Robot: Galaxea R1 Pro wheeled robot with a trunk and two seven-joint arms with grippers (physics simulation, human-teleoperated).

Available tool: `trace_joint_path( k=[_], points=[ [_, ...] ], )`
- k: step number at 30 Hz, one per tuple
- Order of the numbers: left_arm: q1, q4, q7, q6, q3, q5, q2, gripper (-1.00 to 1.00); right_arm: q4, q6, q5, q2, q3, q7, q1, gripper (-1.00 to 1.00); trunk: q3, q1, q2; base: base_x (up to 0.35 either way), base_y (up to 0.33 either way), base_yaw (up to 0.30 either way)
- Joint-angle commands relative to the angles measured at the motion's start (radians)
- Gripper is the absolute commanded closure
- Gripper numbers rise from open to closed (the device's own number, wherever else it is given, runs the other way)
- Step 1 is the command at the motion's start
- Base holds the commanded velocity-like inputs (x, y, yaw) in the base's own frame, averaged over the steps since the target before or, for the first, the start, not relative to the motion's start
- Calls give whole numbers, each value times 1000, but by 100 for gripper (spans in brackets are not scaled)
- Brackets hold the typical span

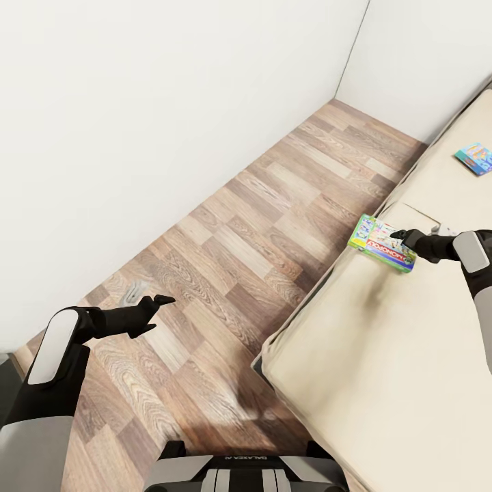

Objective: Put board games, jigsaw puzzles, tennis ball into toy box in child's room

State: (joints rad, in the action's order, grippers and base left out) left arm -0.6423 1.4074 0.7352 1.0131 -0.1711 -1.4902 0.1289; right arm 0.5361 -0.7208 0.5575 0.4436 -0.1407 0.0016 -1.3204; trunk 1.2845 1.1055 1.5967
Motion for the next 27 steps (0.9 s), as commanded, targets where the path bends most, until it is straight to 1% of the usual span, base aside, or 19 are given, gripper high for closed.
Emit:
trace_joint_path(
  k=[1,17,20,25,26,27],
  points=[
    [-1,1,10,2,-1,-10,0,-100,1,-5,1,0,-3,0,0,-100,0,0,0,0,0,5],
    [0,1,10,2,-1,-10,0,-100,1,-5,-1,2,-4,-1,0,-100,0,0,0,0,0,1],
    [0,1,10,2,-1,-10,0,-100,1,-5,-2,8,-4,-1,0,-100,0,0,0,0,0,0],
    [-1,1,10,2,-1,-10,0,-100,1,-5,-1,37,-5,-1,0,-100,0,0,0,0,0,0],
    [-1,1,10,2,-1,-10,0,-100,1,-5,-1,37,-5,-1,0,-100,0,0,0,0,0,0],
    [-1,1,10,2,-1,-10,0,-100,2,-5,0,44,-5,-1,-1,-100,0,0,0,0,0,0]
  ],
)
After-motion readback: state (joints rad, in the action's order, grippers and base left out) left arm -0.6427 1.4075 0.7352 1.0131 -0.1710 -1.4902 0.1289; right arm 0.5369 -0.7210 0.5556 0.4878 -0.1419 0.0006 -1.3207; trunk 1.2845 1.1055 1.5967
